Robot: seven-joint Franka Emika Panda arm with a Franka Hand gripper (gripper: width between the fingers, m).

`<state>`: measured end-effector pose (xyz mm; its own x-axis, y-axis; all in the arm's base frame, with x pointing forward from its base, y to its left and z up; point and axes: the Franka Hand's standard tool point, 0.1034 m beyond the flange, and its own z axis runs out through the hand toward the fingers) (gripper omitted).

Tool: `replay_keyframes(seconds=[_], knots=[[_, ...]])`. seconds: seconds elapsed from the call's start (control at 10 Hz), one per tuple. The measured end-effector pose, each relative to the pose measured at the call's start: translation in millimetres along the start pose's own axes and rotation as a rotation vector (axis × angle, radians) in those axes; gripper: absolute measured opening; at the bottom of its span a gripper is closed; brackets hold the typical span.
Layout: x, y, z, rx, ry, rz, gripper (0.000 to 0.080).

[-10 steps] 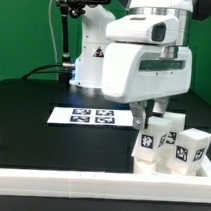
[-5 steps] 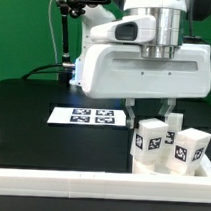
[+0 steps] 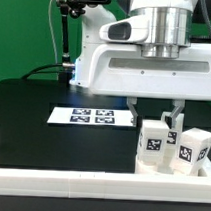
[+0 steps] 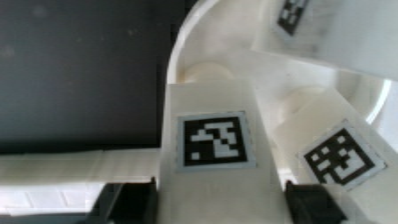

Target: Assemble stool

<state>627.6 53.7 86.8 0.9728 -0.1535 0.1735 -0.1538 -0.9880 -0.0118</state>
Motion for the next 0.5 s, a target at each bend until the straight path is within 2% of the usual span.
replay_keyframes(seconds=[0.3,0.5], knots=[[-0.5,1.0,0.3,0.005,-0.003,0.226,0.0343],[-0.7,0.1,0.2,0.018,-0.008,0.369,0.0343]])
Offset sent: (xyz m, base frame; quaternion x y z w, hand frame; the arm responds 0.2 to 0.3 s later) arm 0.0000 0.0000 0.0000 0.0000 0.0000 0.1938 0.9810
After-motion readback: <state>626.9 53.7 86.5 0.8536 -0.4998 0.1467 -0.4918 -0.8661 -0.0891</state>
